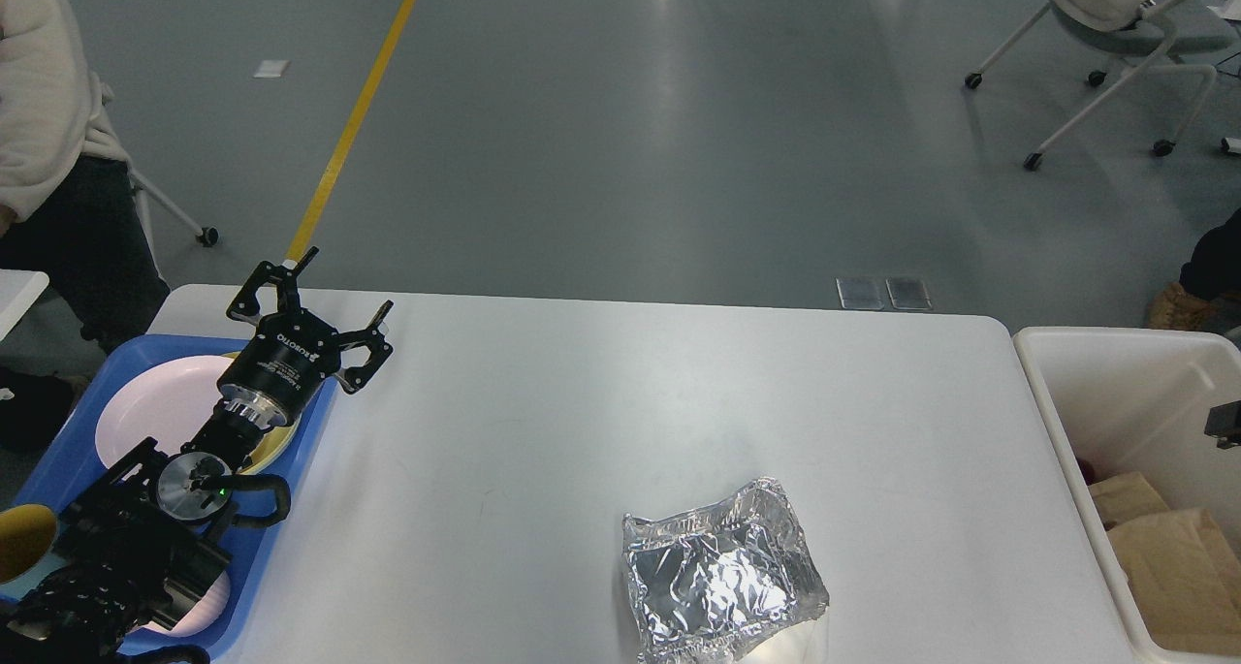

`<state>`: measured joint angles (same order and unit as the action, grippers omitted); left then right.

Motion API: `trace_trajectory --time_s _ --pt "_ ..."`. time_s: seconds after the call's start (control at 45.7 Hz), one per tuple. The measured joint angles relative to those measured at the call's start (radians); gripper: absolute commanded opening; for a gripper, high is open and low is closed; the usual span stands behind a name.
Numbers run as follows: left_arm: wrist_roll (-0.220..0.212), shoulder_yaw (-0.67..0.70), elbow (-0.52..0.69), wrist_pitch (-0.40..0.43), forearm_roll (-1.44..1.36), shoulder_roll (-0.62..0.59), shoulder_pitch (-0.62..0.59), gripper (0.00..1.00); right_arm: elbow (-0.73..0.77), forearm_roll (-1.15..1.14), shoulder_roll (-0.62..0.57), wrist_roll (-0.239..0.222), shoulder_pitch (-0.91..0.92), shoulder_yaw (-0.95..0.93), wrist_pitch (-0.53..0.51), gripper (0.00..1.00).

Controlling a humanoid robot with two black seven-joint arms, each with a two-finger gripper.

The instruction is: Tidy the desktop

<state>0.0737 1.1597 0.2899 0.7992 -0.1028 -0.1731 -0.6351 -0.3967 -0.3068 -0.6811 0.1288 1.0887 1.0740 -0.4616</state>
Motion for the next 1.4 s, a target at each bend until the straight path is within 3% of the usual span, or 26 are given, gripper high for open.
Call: trace_trajectory --time_s 0.263,0.504,0.788,0.986,1.402 --pt "0.000 0.000 0.000 0.000 0.000 0.000 0.000 0.97 -0.183 0.006 -0.083 0.003 0.177 0.026 -0.066 1.00" --pt "0.000 0.000 0.000 0.000 0.000 0.000 0.000 0.97 -0.235 0.007 -0.156 0.003 0.418 0.077 -0.297 0.99" --pt "0.000 0.000 0.000 0.000 0.000 0.000 0.000 0.97 -0.235 0.001 -0.188 0.000 0.669 0.128 -0.474 0.99" --pt "0.000 0.000 0.000 0.000 0.000 0.000 0.000 0.97 -0.257 -0.001 -0.148 -0.006 0.789 0.121 -0.498 0.98" --pt "0.000 0.000 0.000 0.000 0.000 0.000 0.000 0.97 -0.454 0.006 -0.072 -0.008 0.999 0.077 -0.498 0.95"
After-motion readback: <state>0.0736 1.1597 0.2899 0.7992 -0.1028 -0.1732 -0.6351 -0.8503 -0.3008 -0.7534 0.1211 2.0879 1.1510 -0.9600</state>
